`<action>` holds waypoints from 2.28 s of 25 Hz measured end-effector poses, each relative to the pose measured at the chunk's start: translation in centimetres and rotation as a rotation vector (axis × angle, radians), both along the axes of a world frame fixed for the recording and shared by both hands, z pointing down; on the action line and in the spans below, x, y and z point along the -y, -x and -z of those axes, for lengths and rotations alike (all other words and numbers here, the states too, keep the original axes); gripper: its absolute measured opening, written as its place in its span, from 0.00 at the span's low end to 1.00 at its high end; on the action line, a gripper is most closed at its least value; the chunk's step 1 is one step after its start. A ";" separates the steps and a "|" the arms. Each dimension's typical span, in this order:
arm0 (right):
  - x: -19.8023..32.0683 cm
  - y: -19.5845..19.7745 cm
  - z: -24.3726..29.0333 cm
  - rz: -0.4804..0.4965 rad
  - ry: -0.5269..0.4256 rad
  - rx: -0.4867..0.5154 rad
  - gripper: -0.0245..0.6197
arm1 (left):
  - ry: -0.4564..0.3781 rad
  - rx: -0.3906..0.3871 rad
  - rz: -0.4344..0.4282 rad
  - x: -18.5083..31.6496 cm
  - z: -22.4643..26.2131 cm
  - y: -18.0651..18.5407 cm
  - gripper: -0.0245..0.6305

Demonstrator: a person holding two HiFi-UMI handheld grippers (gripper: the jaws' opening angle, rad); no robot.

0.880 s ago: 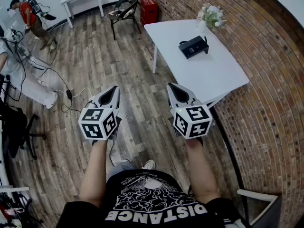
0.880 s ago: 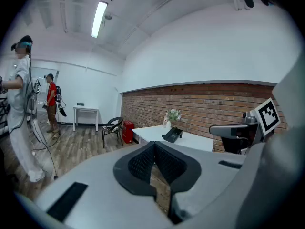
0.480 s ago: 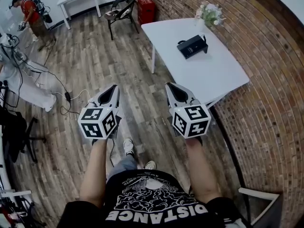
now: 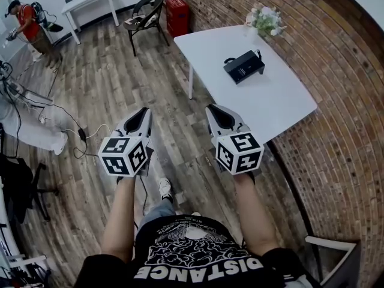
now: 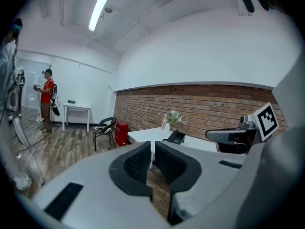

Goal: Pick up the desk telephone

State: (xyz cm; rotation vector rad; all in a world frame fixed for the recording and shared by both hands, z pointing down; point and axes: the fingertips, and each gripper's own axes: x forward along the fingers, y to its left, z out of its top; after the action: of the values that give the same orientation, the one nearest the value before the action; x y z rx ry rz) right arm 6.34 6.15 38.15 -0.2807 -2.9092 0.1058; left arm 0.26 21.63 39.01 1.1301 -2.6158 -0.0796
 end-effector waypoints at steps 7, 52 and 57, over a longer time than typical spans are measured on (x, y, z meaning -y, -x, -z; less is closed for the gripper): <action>0.0 6.4 -0.1 -0.025 -0.001 -0.017 0.05 | -0.007 -0.012 -0.043 0.6 0.2 6.9 0.06; 14.3 25.5 -3.5 -0.368 0.029 -0.068 0.37 | -0.018 -0.082 -0.409 18.4 -2.7 30.9 0.32; 20.0 25.8 -3.9 -0.431 0.051 -0.082 0.38 | -0.005 -0.094 -0.482 25.1 -2.7 31.4 0.32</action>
State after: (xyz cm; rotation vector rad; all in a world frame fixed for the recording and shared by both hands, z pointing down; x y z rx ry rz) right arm -19.47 -13.83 42.05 0.3396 -2.8378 0.2518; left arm -31.18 -3.44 41.76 1.6770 -2.1947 -0.0361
